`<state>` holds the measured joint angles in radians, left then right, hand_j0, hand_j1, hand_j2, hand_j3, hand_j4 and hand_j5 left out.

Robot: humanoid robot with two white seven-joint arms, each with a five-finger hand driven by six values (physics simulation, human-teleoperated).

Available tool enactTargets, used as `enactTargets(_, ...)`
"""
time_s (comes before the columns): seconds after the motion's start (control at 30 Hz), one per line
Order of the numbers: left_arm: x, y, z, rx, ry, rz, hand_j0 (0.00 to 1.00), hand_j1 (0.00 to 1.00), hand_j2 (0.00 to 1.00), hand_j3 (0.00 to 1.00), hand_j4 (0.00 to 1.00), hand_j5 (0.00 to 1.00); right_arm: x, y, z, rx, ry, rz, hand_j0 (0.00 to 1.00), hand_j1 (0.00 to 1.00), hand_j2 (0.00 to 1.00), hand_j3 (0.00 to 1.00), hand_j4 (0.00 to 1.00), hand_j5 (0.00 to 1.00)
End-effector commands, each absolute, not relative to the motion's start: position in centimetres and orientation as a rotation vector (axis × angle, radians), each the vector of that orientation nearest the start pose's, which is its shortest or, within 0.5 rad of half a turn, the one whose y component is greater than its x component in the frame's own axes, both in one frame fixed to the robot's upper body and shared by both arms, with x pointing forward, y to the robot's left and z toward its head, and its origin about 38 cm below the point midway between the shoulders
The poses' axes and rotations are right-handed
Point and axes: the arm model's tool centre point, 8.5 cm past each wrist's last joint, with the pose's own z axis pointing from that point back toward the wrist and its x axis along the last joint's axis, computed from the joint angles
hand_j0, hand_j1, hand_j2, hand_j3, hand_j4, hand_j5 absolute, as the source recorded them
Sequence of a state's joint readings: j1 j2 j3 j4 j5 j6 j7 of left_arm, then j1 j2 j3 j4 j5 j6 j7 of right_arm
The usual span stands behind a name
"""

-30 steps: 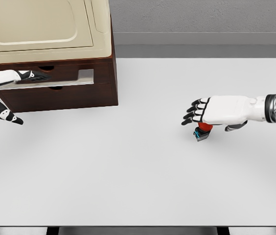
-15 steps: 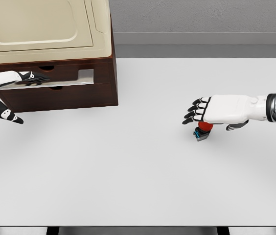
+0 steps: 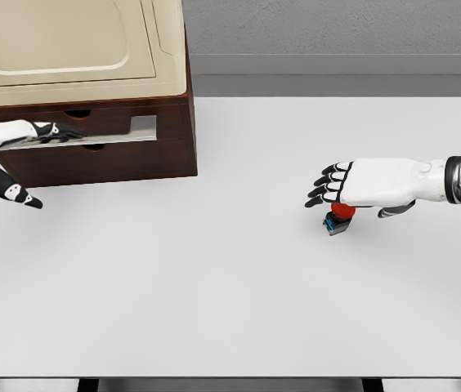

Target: Open the cabinet drawer with left arm, and place a switch into the drawer with right arm

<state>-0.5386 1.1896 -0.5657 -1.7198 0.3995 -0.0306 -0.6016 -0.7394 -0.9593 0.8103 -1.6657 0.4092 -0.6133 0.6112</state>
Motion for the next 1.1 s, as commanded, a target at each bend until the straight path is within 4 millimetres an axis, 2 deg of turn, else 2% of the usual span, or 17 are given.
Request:
enactTargets(0.0, 38.5, 36.9, 27.0, 0.076, -1.218, -1.458, 1.0, 1.0, 1.0, 1.0, 1.0, 1.0, 39.5, -27.7, 22.9, 0.437, 1.577, -3.106, 1.0, 1.0, 1.0, 1.0, 1.0, 1.0)
enactTargets(0.33, 37.8, 36.3, 27.1, 0.058, -1.212, -1.499, 1.0, 1.0, 1.0, 1.0, 1.0, 1.0, 39.4, -27.9, 22.3, 0.429, 1.564, -3.124, 1.0, 1.0, 1.0, 1.0, 1.0, 1.0)
enactTargets(0.93, 35.8, 37.4, 27.4, 0.002, -1.243, -1.593, 1.0, 1.0, 1.0, 1.0, 1.0, 1.0, 39.4, -27.9, 22.1, 0.423, 1.565, -3.129, 1.0, 1.0, 1.0, 1.0, 1.0, 1.0)
enactTargets(1.07, 35.2, 37.7, 27.3, -0.013, -1.245, -1.614, 1.0, 1.0, 1.0, 1.0, 1.0, 1.0, 39.5, -28.4, 21.4, 0.416, 1.557, -3.158, 1.0, 1.0, 1.0, 1.0, 1.0, 1.0)
